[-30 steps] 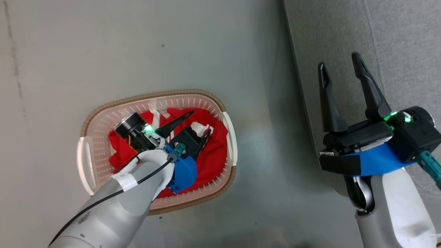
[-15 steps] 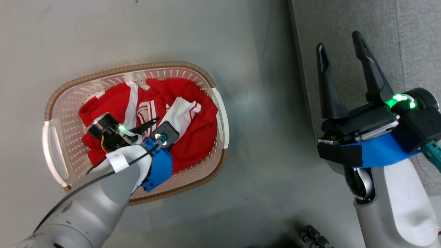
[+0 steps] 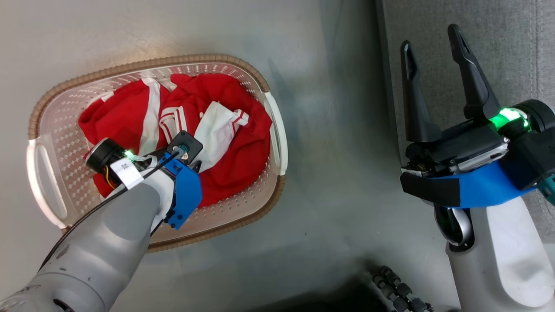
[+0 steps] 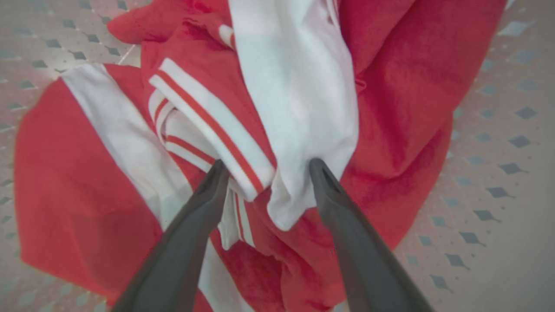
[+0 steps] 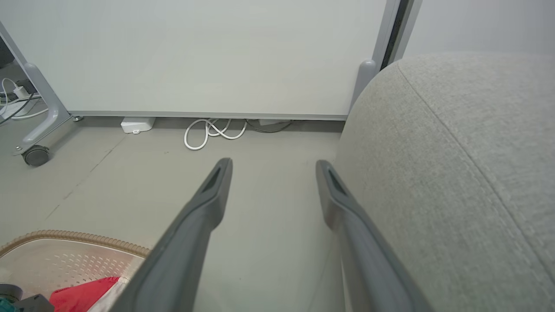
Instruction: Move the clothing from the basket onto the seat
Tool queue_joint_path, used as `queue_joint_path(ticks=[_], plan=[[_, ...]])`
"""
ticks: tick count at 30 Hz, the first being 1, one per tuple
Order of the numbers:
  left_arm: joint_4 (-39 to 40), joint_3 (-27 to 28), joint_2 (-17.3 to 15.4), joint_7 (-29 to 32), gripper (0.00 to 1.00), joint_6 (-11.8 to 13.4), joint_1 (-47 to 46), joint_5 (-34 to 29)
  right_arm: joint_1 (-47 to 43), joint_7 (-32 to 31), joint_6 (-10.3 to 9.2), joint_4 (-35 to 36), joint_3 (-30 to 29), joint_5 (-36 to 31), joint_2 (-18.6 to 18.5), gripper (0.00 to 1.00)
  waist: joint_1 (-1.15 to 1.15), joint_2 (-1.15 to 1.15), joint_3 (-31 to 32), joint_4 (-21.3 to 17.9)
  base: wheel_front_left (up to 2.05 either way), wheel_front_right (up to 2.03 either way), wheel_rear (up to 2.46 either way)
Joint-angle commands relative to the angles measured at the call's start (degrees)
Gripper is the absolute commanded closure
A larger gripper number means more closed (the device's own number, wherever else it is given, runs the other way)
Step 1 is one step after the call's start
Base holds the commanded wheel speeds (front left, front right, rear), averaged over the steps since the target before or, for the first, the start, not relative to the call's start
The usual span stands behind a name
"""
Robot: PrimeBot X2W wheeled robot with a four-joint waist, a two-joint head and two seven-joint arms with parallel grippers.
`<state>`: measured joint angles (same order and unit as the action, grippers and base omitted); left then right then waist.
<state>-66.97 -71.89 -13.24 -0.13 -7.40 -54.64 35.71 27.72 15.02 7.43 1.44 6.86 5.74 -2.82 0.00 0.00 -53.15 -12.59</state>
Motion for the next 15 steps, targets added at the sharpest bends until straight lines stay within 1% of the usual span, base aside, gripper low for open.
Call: queue_joint_path(ticks=[1,6,9,12,13,15], plan=[[0.78,-0.21,-0.23,0.49,0.00,-0.06,-0.87,1.39,0.89,0.24,0.11,0.49,0.03,0.27,-0.12,0.00,0.00,0.00,-0.80,-0.21,0.00,0.00,0.00],[2.94,-0.86,-0.60,1.35,0.00,-0.06,-1.90,3.94,1.29,0.24,0.07,1.06,-0.19,0.28,-0.12,0.00,0.00,0.00,-2.66,-0.36,0.00,0.00,0.00],[3.36,-1.17,-0.52,1.22,0.00,-0.06,-2.43,4.67,1.35,0.24,0.07,1.29,-0.08,0.34,-0.12,0.00,0.00,0.00,-3.46,-0.35,0.00,0.00,0.00],[3.80,-1.42,-0.32,1.20,0.00,-0.06,-2.64,4.08,1.45,0.24,0.07,1.43,-0.07,0.30,-0.13,0.00,0.00,0.00,-3.91,-0.26,0.00,0.00,0.00],[3.60,-1.47,-0.41,1.09,0.27,-0.06,-2.94,3.45,1.48,0.24,0.07,1.47,-0.11,0.26,-0.13,0.00,0.00,0.00,-3.99,-0.18,0.00,0.00,0.00],[3.19,-1.53,-0.36,0.03,1.00,-0.06,-3.38,2.48,1.57,0.24,0.07,1.50,-0.16,0.20,-0.12,0.00,0.00,0.00,-4.06,0.02,0.00,0.00,0.00]])
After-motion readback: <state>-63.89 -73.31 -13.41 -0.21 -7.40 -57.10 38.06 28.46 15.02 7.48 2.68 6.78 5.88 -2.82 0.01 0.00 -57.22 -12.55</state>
